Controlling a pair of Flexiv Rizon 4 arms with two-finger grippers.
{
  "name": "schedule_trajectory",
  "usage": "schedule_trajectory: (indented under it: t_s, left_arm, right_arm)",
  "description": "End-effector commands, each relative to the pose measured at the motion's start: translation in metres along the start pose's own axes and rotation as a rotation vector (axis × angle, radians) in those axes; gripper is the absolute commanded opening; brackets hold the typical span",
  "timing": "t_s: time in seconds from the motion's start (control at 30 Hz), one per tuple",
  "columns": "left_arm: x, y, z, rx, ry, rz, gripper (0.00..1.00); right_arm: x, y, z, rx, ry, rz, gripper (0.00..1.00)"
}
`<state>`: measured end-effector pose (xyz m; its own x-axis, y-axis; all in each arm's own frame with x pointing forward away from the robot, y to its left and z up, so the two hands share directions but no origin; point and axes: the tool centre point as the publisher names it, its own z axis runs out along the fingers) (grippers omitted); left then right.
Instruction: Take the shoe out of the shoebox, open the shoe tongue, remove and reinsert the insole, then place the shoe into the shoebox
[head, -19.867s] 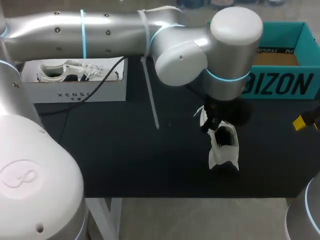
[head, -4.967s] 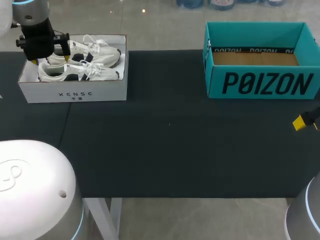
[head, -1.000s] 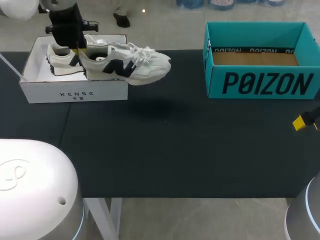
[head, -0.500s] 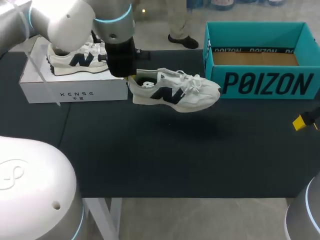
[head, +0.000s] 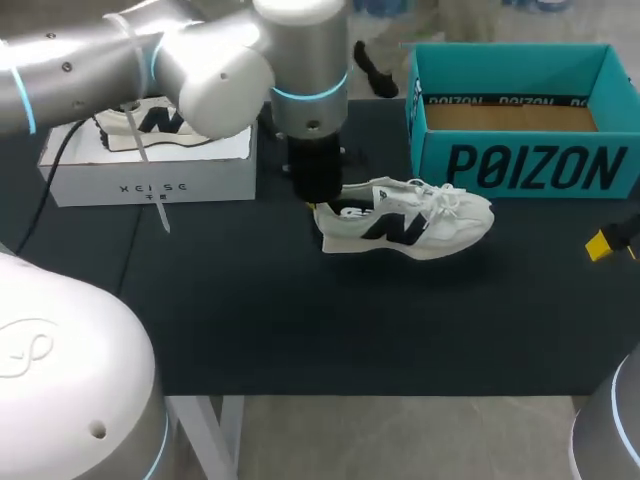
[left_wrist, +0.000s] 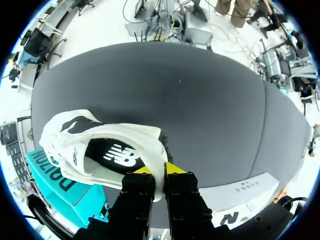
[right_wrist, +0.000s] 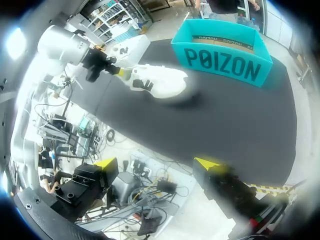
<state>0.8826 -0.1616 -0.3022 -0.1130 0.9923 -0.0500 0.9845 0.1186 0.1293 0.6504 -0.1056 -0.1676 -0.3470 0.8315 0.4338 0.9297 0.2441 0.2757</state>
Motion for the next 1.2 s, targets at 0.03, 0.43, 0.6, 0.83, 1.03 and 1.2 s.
schedule_trajectory:
  t_s: [0.03, 0.43, 0.6, 0.83, 1.03, 1.2]
  left_arm:
    - [-0.034, -0.004, 0.021, 0.018, 0.022, -0.006, 0.0]
    - [-0.026, -0.026, 0.042, 0.049, 0.061, -0.024, 0.0]
    - [-0.016, -0.034, 0.047, 0.05, 0.07, -0.027, 0.0]
    - [-0.002, -0.038, 0.058, 0.059, 0.078, -0.025, 0.0]
    - [0.004, -0.031, 0.063, 0.047, 0.085, -0.01, 0.0]
    - [0.003, -0.023, 0.06, 0.034, 0.086, -0.004, 0.0]
  right_arm:
    - [-0.001, 0.001, 0.001, 0.004, -0.001, 0.001, 1.0]
    - [-0.001, 0.001, 0.001, 0.004, -0.001, 0.001, 1.0]
    - [-0.001, 0.001, 0.001, 0.004, -0.001, 0.001, 1.0]
    - [-0.001, 0.001, 0.001, 0.004, -0.001, 0.001, 1.0]
    - [-0.001, 0.001, 0.001, 0.004, -0.001, 0.001, 1.0]
    - [-0.001, 0.001, 0.001, 0.004, -0.001, 0.001, 1.0]
